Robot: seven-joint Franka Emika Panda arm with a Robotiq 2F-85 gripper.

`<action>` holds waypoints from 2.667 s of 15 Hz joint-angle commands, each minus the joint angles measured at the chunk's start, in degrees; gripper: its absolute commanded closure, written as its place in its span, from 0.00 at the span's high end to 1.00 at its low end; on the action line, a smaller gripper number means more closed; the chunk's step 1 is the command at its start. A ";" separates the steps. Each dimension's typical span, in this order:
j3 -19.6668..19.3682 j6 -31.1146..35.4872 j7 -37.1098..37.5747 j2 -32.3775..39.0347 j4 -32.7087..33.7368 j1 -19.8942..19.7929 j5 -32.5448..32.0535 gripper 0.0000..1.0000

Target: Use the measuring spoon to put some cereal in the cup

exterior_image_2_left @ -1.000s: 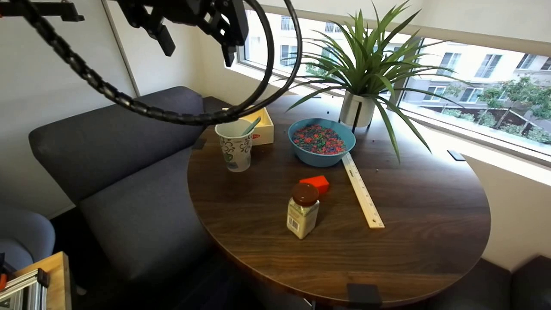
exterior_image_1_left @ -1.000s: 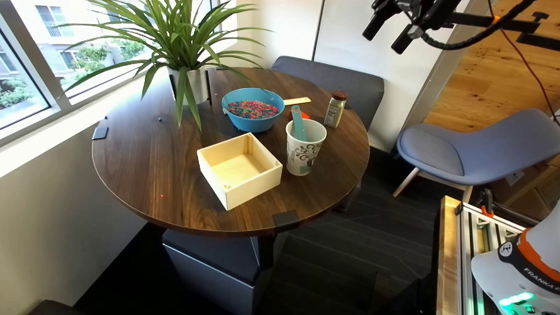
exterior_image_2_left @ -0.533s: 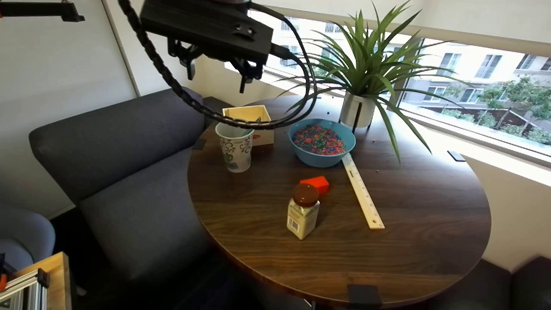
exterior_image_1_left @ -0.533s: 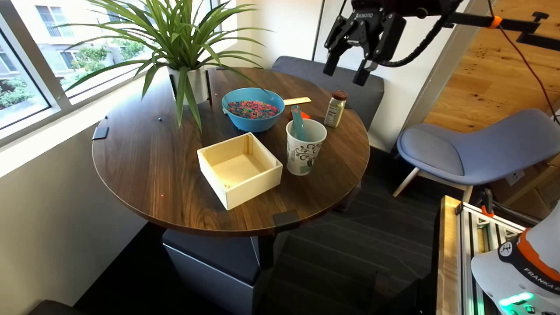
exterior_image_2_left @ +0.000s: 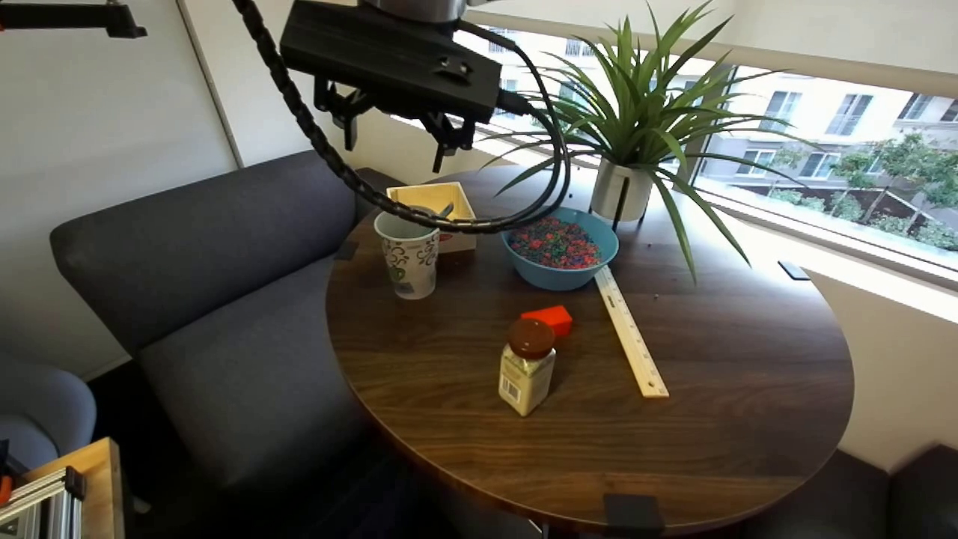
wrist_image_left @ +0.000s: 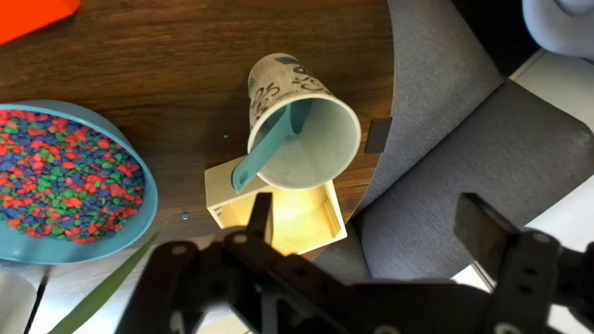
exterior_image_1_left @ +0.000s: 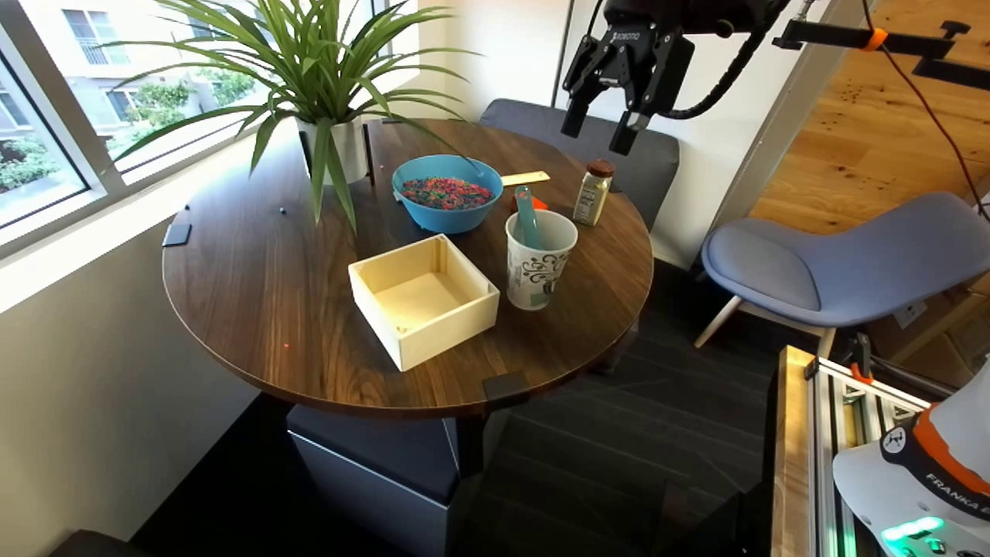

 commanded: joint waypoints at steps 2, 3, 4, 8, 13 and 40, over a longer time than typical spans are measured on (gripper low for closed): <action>1.47 -5.07 -3.31 10.10 7.81 -4.95 3.22 1.00; 1.91 -5.43 -3.17 11.74 9.02 -5.79 4.03 1.00; 2.48 -6.78 -2.95 13.51 10.62 -6.55 5.21 1.00; 5.13 -12.15 -2.15 19.18 16.59 -9.17 6.38 1.00; 7.58 -19.33 -2.69 25.05 23.16 -12.40 8.14 1.00; 11.04 -19.35 -2.80 29.01 27.58 -14.22 3.39 0.30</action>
